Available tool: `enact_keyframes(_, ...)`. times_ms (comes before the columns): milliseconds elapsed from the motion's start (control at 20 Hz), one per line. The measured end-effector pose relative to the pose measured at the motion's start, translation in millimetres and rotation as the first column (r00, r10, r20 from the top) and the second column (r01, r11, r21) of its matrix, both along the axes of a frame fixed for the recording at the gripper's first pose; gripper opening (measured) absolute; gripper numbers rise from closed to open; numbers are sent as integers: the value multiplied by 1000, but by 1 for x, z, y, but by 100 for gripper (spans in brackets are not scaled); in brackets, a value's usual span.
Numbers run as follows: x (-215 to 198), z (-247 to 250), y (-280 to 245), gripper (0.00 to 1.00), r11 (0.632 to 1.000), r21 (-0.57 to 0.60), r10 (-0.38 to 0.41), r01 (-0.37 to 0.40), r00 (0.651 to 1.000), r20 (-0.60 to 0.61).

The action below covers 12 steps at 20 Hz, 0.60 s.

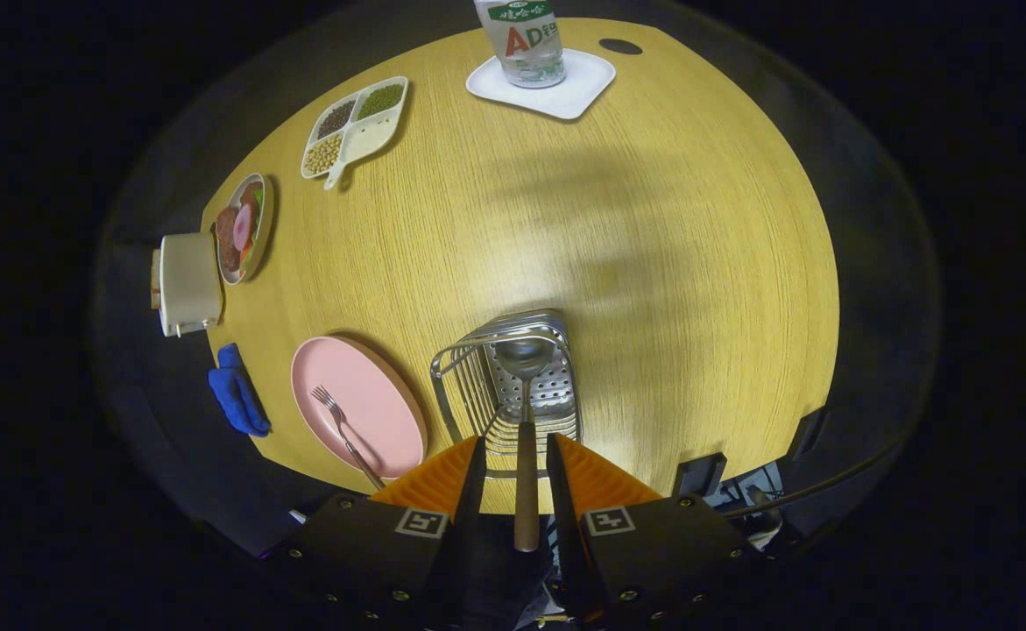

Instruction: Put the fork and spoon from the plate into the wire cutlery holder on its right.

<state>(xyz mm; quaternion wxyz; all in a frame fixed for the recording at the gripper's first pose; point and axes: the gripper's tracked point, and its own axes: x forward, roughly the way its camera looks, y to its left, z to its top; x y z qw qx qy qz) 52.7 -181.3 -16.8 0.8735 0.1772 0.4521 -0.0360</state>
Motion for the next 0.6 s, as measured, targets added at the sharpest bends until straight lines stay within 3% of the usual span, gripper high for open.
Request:
enact_keyframes(350,-23,13,16,42,1000,5,0,-1,992,126)
enact_keyframes(600,-32,34,53,42,998,54,6,-21,966,260)
